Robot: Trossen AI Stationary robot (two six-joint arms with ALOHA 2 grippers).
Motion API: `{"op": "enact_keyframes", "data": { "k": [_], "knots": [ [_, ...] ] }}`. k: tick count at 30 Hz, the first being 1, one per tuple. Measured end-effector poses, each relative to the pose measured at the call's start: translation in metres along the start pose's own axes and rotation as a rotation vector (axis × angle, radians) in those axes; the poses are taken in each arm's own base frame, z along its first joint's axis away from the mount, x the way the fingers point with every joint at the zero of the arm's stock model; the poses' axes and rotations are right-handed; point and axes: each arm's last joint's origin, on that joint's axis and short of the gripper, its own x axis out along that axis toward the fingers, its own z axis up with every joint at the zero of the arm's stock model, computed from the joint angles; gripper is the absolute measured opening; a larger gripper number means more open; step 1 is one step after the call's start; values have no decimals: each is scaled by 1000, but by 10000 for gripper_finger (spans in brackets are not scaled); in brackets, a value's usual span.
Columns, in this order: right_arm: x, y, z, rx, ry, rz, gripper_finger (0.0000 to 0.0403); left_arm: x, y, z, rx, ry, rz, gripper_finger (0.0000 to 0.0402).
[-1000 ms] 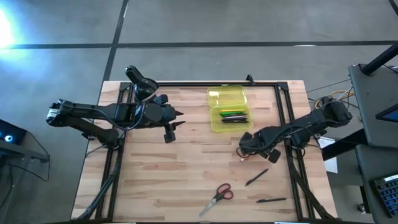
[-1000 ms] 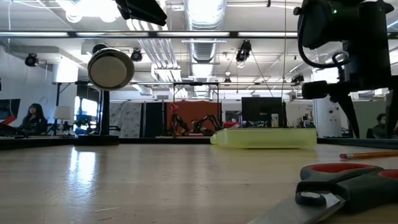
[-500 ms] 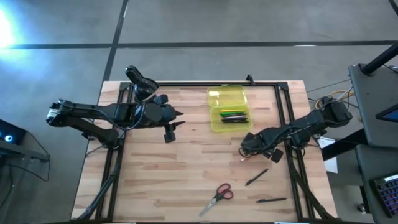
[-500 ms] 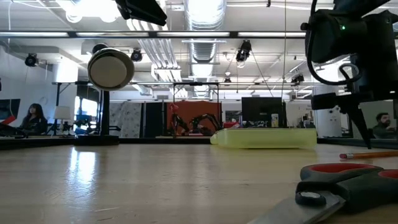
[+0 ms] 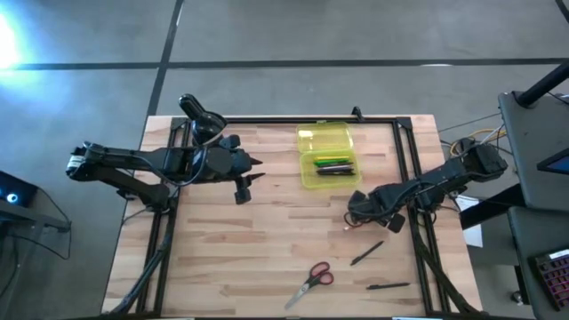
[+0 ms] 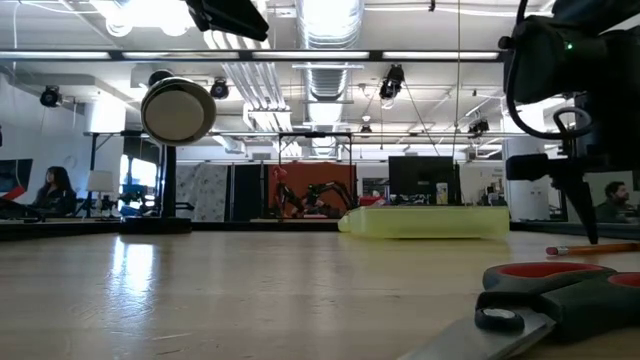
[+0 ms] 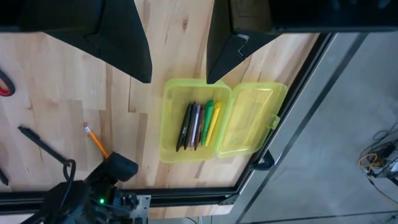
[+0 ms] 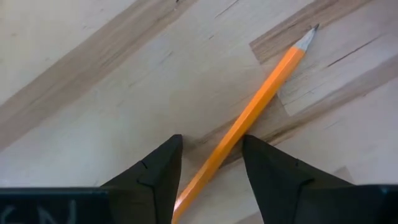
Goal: Pick & place school supplies into a supply box
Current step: Put the pencil into the supply box
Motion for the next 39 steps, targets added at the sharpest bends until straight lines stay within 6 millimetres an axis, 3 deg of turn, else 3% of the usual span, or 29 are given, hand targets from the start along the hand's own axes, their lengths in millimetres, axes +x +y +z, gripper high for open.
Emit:
{"op": "enact_keyframes", "data": {
  "k": [22,34,39],
  "knots": [
    [-2,-10,-10,-227,-29,44,33,-1,2,14,-91,-137,44,138],
    [-8,-7,-13,-385,-18,76,19,-1,3,15,-97,-145,77,138],
    [-19,-3,-17,-407,30,158,18,-1,3,15,-104,-147,77,138]
  ]
}}
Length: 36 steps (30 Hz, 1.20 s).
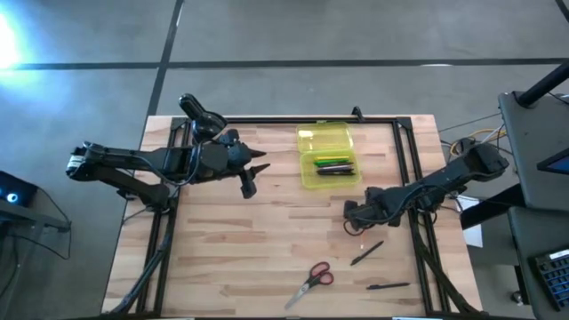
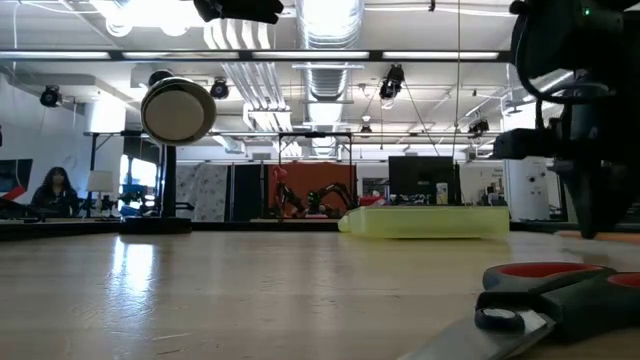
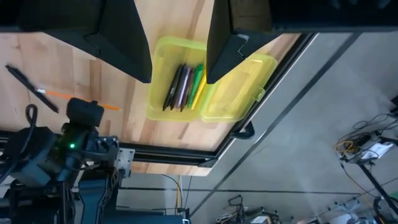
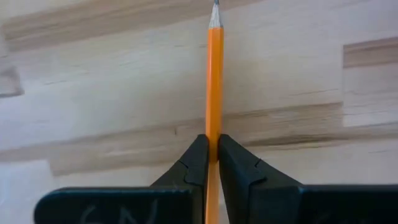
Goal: Pick & place school supplies into a supply box
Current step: Put the pencil into the supply box
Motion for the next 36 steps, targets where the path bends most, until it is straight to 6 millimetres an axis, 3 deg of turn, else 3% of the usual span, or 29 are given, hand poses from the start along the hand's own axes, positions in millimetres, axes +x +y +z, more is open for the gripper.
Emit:
{"op": "enact_keyframes", "data": {
  "k": [6,13,22,28,36],
  "knots": [
    [-17,8,0,-116,15,134,18,0,0,1,-14,-6,10,138],
    [-40,27,0,-349,28,453,18,0,0,2,-22,-20,9,138],
    [-70,48,20,-601,-103,760,18,0,0,2,-26,-24,9,138],
    [-87,53,40,-770,-271,868,18,0,0,3,-28,-24,8,138],
    [-102,56,64,-955,-482,861,18,0,0,3,-2,-24,8,138]
  ]
}}
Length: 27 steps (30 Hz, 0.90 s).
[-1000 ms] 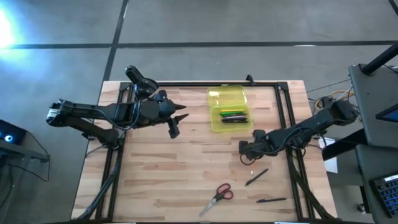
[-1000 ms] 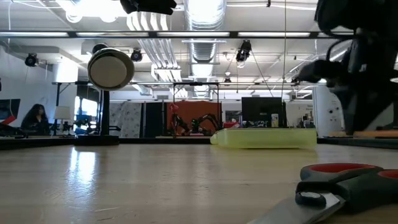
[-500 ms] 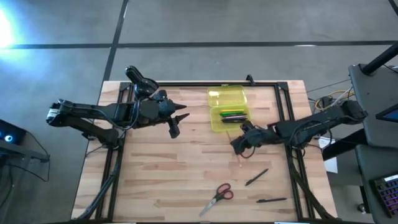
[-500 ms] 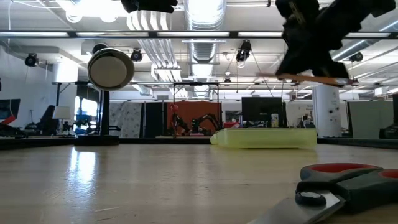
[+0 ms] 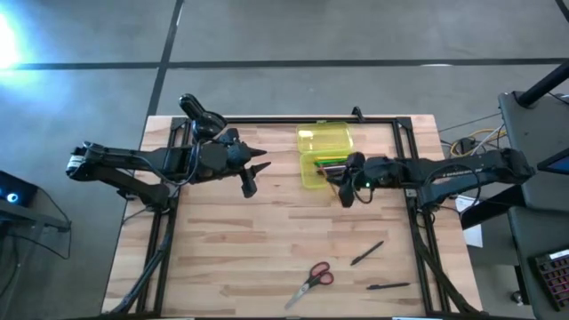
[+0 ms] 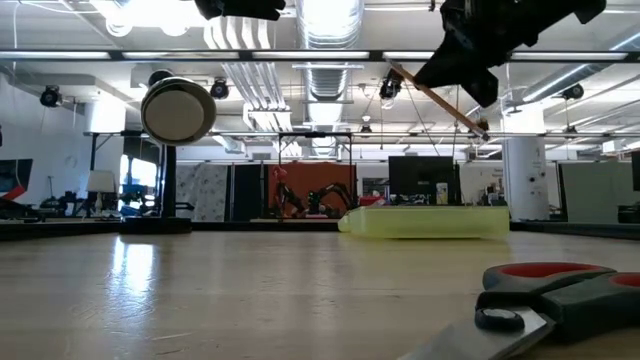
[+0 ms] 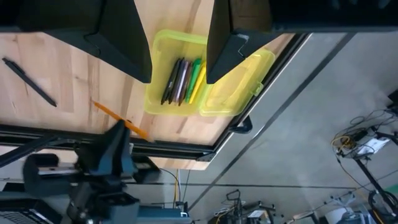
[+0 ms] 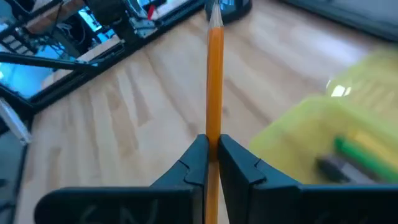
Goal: Pick & place school supplies into a supply box
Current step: Put the pencil into the supply box
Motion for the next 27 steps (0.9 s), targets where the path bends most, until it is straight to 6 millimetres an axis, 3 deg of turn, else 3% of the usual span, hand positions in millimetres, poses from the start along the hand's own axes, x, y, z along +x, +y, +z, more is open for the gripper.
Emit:
{"op": "enact_keyframes", "data": {
  "k": [12,19,27],
  "knots": [
    [19,-40,37,-237,47,5,18,-1,0,2,31,-6,0,138],
    [33,-69,48,-427,280,17,18,-4,3,9,-9,-34,58,138],
    [57,-84,61,-603,478,32,18,-4,4,13,-47,-74,112,138]
  ]
}}
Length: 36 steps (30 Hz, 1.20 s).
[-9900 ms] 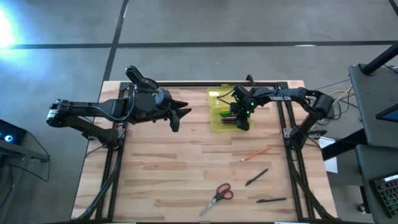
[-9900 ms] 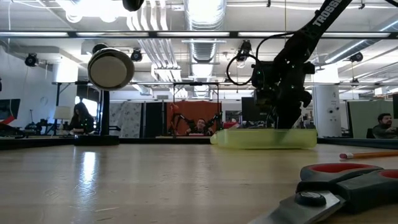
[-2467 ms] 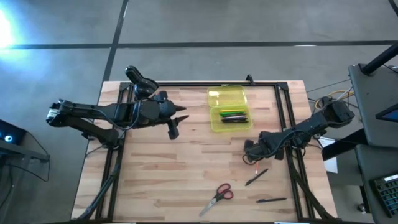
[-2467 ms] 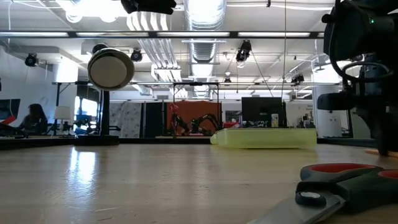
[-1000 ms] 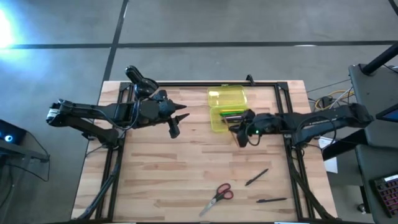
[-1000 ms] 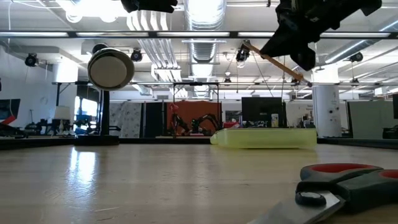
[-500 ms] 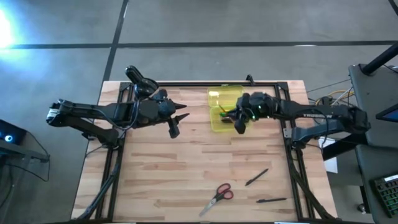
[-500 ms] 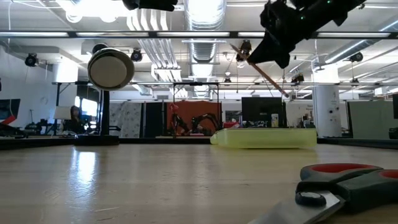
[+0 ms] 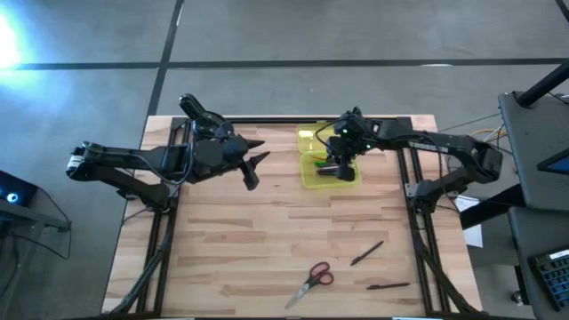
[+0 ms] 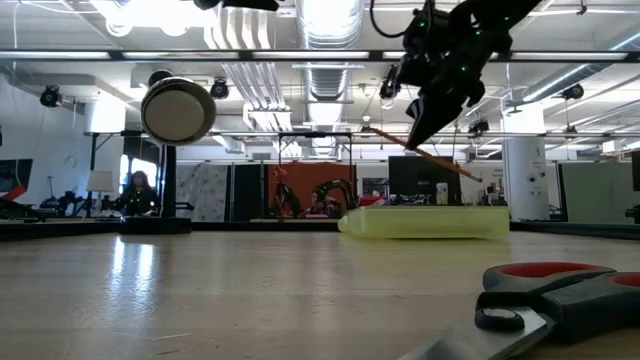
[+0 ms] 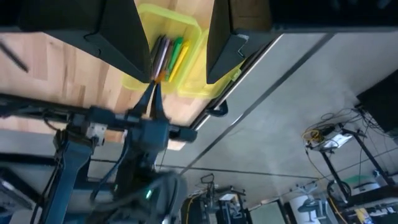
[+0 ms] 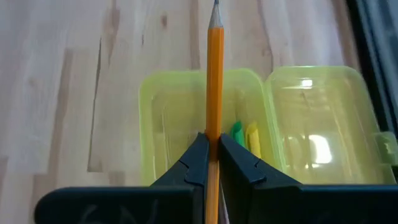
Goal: Pick & place school supplies into a supply box
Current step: Put the pencil into the supply box
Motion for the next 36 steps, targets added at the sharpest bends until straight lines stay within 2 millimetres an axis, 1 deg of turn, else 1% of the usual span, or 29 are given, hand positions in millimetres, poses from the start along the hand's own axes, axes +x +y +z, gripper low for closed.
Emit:
{"op": "enact_keyframes", "data": {
  "k": [4,8,12,18,22,27,36],
  "knots": [
    [18,-4,7,-21,47,82,18,0,0,2,-46,-22,-1,138],
    [36,-10,12,-3,100,114,17,0,0,3,-71,-33,21,138],
    [54,-13,9,3,183,150,17,0,1,3,-88,-33,23,138],
    [73,-11,-2,25,286,195,17,0,1,3,-109,-32,22,138],
    [77,-10,-6,25,302,203,17,0,1,3,-111,-32,22,138],
    [79,-8,-6,25,301,203,17,0,1,3,-108,-31,23,138],
    [84,3,-8,-4,309,221,17,0,1,3,-92,-30,23,138]
  ]
}}
